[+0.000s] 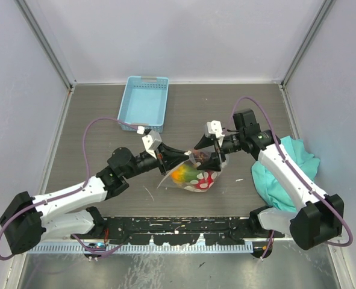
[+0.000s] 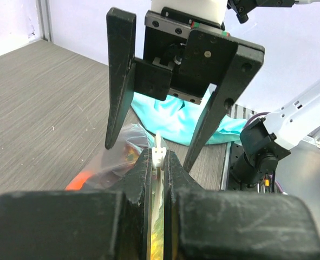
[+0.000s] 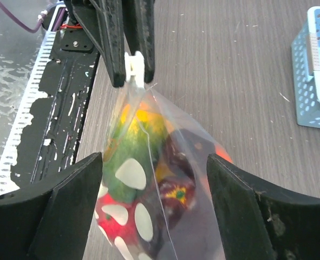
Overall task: Open the zip-top bag and remove the fake food
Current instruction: Unzip the zipper food storage bag at the center of the board.
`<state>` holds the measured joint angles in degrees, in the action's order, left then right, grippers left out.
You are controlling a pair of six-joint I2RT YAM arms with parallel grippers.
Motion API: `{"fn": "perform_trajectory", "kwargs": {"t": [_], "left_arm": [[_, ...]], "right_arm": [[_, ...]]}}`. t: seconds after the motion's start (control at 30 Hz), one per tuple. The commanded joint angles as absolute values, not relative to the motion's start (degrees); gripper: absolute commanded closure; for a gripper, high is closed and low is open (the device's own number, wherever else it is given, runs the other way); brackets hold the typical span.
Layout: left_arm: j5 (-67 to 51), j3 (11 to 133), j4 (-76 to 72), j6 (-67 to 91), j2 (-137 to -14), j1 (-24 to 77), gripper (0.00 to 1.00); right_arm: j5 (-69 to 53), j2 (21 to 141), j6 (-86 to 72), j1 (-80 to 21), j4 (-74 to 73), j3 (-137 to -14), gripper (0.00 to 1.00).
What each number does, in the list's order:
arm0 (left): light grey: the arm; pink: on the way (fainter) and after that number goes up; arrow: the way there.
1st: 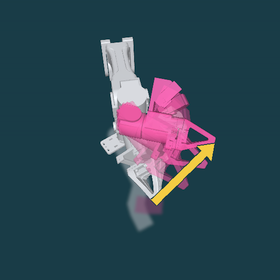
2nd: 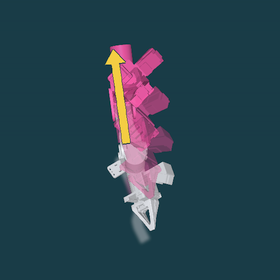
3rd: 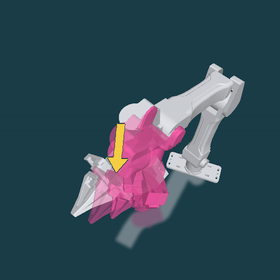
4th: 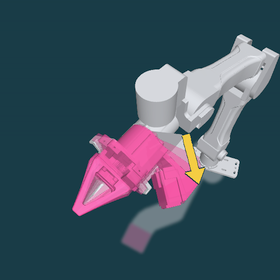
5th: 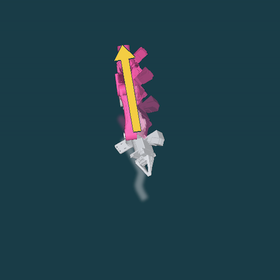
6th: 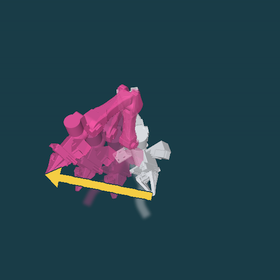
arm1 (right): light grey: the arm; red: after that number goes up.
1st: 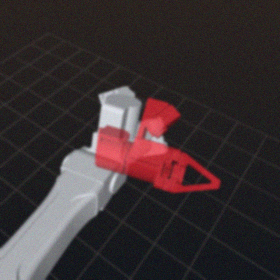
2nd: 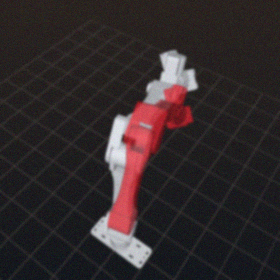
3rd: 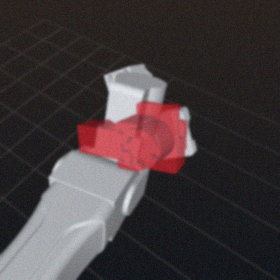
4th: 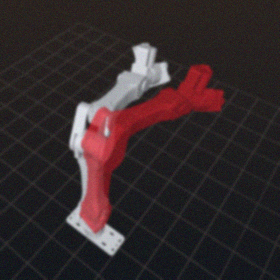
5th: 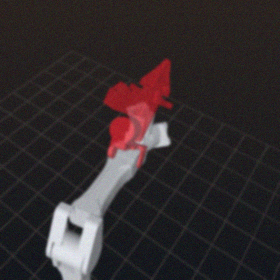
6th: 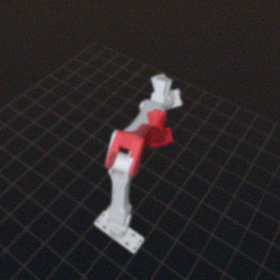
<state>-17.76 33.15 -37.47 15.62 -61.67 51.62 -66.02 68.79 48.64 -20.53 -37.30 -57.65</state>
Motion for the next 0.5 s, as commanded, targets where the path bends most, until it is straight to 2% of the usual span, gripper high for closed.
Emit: {"fn": "perform_trajectory", "kwargs": {"t": [0.0, 0.1, 0.23, 0.47], "left_arm": [[-17.52, 32.63, -38.93, 14.56, -58.63, 51.16, 1.0], [-17.45, 32.12, -38.54, 14.34, -57.7, 51.04, 1.0], [-17.45, 32.04, -38.33, 14.35, -57.24, 50.81, 1.0], [-17.44, 32.01, -38.53, 14.5, -57.53, 50.81, 1.0]], "right_arm": [[-69.45, 66.13, 51.64, -17.53, -40.0, -60.75, 0.18], [-69.0, 66.45, 52.09, -16.91, -39.86, -60.2, 0.24], [-68.46, 66.38, 52.08, -17.12, -37.44, -57.91, 0.39], [-64.17, 67.11, 50.12, -19.89, -33.78, -55.87, 0.49]]}}
